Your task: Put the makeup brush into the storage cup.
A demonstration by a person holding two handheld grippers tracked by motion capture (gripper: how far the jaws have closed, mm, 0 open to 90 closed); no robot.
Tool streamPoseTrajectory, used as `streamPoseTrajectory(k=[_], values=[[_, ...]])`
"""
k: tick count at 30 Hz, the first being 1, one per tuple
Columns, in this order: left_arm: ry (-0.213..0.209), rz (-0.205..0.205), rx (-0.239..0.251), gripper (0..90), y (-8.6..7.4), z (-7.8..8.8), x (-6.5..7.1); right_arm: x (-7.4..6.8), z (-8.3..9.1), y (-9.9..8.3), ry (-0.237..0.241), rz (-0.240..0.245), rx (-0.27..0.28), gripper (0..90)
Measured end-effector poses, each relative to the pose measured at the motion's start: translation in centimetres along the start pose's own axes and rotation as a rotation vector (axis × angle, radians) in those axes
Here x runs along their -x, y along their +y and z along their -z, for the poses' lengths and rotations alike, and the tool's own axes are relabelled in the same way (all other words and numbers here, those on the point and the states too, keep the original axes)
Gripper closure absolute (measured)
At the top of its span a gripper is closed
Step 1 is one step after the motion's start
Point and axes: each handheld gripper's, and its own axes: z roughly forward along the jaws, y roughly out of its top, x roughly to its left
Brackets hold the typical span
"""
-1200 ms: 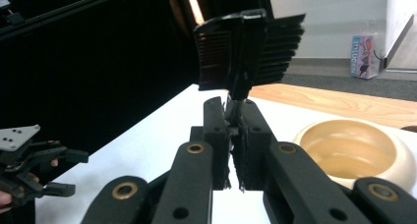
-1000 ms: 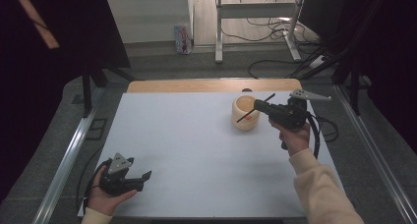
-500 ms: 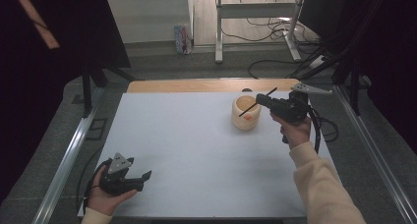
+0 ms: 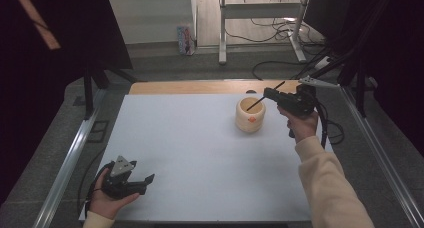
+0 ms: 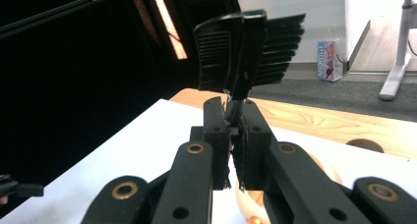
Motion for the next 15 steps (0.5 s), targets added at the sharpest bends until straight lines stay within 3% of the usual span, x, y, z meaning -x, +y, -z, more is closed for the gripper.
streamPoseTrajectory(k=[15], values=[[0.000, 0.001, -0.001, 20.8, 0.0, 0.0, -0.1, 2.0, -1.0, 1.2, -0.065, -0.009, -0.021, 84.4]])
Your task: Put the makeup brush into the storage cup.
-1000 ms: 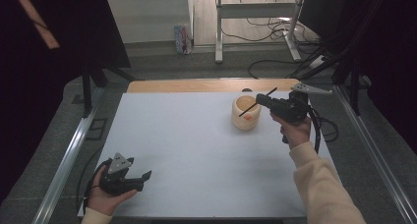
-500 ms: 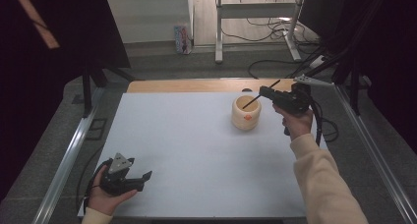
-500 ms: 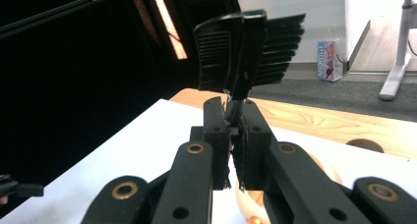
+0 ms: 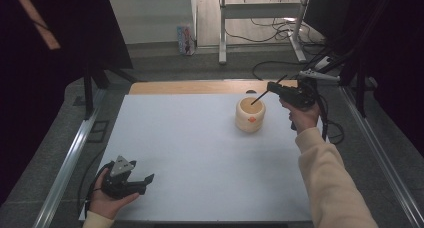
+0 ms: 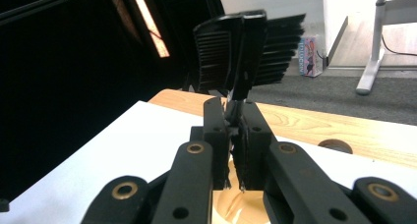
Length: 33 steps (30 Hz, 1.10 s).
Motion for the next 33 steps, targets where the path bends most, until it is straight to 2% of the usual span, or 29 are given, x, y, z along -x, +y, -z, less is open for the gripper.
streamPoseTrajectory(k=[11, 16, 22, 28, 33], values=[[0.001, 0.000, -0.001, 20.9, 0.0, 0.0, 0.0, 0.9, -1.4, -0.1, -0.032, -0.006, -0.035, 84.3], [0.002, 0.001, 0.000, 21.0, 0.0, 0.0, -0.1, 1.1, -2.3, -0.4, -0.057, 0.015, -0.075, 84.3], [0.002, -0.001, -0.003, 21.0, 0.0, 0.0, -0.1, 1.1, -2.8, -0.6, -0.067, 0.023, -0.092, 84.3], [0.003, -0.001, -0.003, 21.1, 0.0, 0.0, -0.1, 1.0, -3.6, -1.1, -0.081, 0.028, -0.133, 84.2], [0.002, -0.001, -0.004, 21.1, -0.1, 0.0, -0.1, 0.8, -4.0, -1.3, -0.078, 0.035, -0.139, 84.2]])
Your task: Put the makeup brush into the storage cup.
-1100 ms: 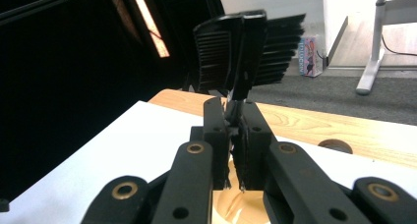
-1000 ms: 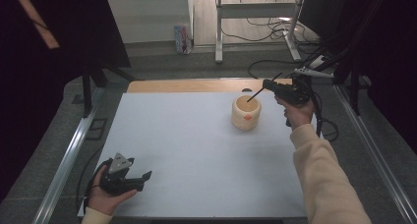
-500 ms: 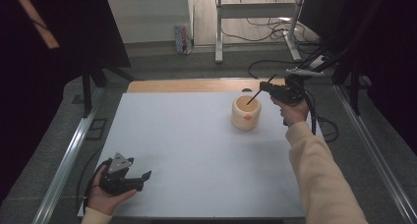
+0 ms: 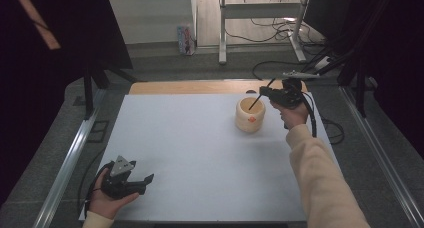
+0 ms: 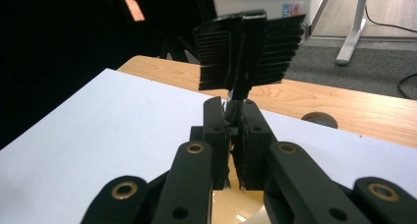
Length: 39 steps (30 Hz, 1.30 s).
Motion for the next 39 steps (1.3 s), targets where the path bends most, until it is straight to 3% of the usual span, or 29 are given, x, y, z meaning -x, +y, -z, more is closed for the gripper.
streamPoseTrajectory(k=[12, 13, 15, 17, 21, 30, 39], values=[[-0.001, -0.001, -0.002, 21.1, 0.0, 0.0, 0.0, -0.2, -1.1, -0.6, -0.019, 0.016, -0.056, 83.2], [-0.001, -0.001, -0.001, 21.1, 0.0, 0.0, 0.0, -0.2, -1.2, -0.7, -0.020, 0.019, -0.061, 76.5], [-0.001, 0.000, 0.000, 21.1, 0.0, 0.0, 0.0, -0.4, -1.4, -0.8, -0.026, 0.039, -0.068, 49.9], [-0.001, 0.002, 0.000, 21.1, 0.0, 0.0, 0.0, -0.8, -1.3, -0.8, -0.047, 0.058, -0.059, 36.6], [-0.001, 0.000, -0.002, 20.9, 0.0, 0.0, 0.0, -1.1, -0.8, -0.6, -0.022, 0.056, -0.029, 25.4], [0.000, 0.001, -0.001, 20.9, 0.1, 0.0, 0.0, -1.3, 0.4, -0.5, -0.032, 0.059, 0.010, 18.5], [-0.014, 0.001, 0.005, 20.9, 0.5, -0.3, -0.2, -1.4, 2.0, -0.6, -0.027, 0.062, 0.021, 17.2]])
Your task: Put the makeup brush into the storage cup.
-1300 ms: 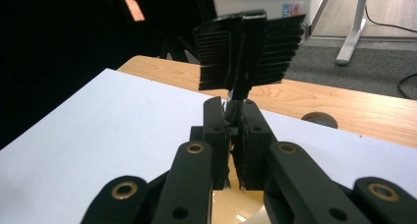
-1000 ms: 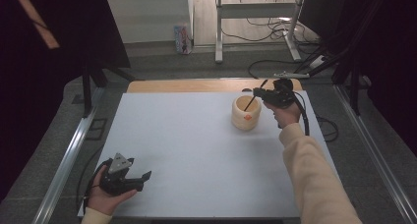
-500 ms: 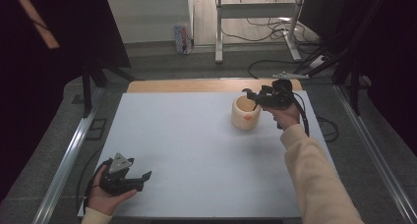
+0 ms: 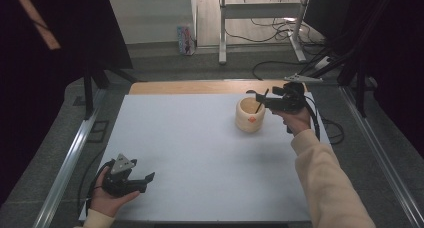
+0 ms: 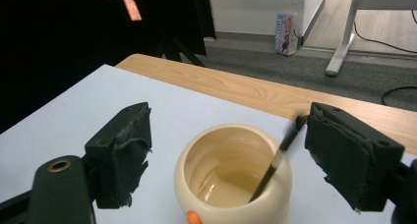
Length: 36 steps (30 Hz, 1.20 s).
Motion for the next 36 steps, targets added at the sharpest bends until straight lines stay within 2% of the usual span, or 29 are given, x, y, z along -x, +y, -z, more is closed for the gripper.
streamPoseTrajectory(k=[8, 14, 24, 28, 33, 36], values=[[-0.005, -0.014, 0.003, 20.8, 0.1, 0.0, 0.3, -0.4, 2.2, -0.6, -0.003, 0.034, -0.016, 16.2], [-0.007, -0.024, 0.010, 20.8, 0.4, -0.1, 0.5, -0.9, 3.5, -1.9, 0.013, 0.058, -0.021, 16.1], [-0.001, -0.021, 0.001, 20.8, 0.2, -0.1, 0.5, -0.4, 5.7, -5.2, 0.016, 0.049, -0.016, 16.1], [0.001, -0.020, 0.001, 20.7, 0.1, -0.1, 0.5, -0.6, 6.5, -6.5, 0.011, 0.064, -0.025, 16.1], [0.004, -0.016, 0.000, 20.7, 0.1, -0.1, 0.4, -0.7, 7.5, -8.2, 0.032, 0.056, -0.034, 16.1], [0.004, -0.018, -0.001, 20.7, 0.1, -0.2, 0.4, -0.8, 8.2, -9.2, 0.040, 0.068, -0.046, 16.1]])
